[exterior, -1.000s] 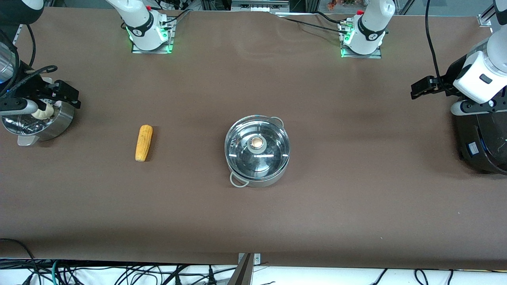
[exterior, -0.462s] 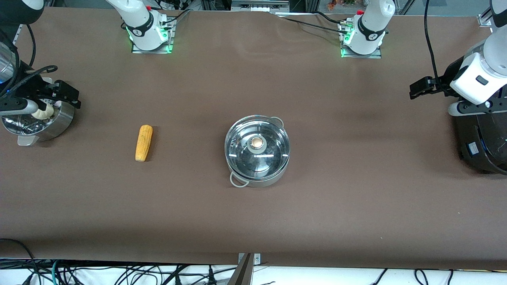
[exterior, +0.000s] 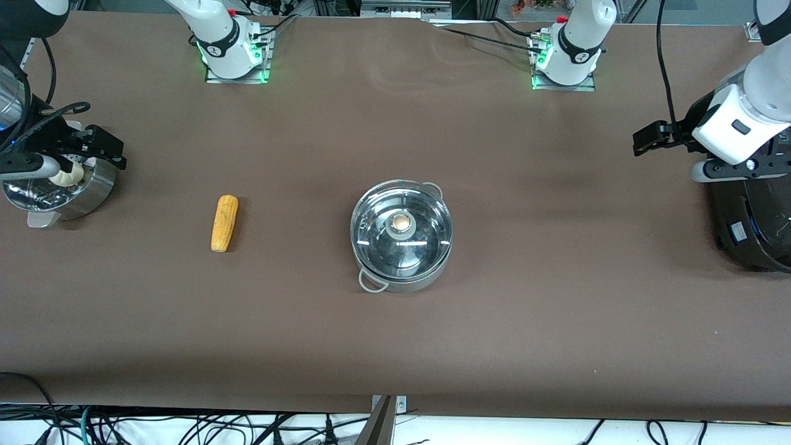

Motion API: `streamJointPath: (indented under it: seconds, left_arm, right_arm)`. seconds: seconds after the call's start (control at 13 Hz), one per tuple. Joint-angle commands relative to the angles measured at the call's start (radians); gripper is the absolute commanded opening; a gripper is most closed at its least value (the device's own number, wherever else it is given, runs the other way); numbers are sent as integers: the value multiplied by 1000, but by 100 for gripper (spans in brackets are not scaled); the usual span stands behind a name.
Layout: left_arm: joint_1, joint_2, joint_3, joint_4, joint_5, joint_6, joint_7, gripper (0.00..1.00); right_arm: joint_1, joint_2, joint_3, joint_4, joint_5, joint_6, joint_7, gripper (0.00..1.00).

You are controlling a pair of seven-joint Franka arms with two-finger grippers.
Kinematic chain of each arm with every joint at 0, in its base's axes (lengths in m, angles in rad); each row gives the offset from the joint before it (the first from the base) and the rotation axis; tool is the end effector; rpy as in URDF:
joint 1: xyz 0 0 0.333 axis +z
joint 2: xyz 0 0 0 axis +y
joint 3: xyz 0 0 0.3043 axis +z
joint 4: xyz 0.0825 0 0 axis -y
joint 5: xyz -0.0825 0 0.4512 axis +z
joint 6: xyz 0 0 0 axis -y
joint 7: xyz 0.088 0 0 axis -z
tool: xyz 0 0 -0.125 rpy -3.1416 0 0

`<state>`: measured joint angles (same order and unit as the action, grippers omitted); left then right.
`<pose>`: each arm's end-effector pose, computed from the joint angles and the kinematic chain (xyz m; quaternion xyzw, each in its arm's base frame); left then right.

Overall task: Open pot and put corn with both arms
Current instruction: 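Grasp the lid knob with the left gripper while the right gripper grasps the corn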

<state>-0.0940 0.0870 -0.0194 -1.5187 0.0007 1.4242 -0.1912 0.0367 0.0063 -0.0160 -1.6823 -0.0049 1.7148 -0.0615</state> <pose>0.6225 -0.0704 0.5569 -0.9951 -0.0387 0.0896 0.0133 0.6333 0.0126 0.5430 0.9991 0.0414 0.0130 0.0027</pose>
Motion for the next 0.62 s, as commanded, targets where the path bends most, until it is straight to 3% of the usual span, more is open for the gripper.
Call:
streamJointPath:
  seconds: [0.0, 0.38, 0.54]
  left_arm:
    - [-13, -3, -16, -18, -10, 53, 2, 100]
    - [-19, 4, -25, -9, -16, 68, -16, 100]
    - [-39, 11, -51, -1, -54, 70, -136, 100]
  right_arm:
    - [-17, -8, 16, -4, -4, -3, -6, 100]
    - [-15, -2, 16, -4, -10, -13, -3, 100]
    - [20, 62, 19, -5, -15, -45, 0, 100]
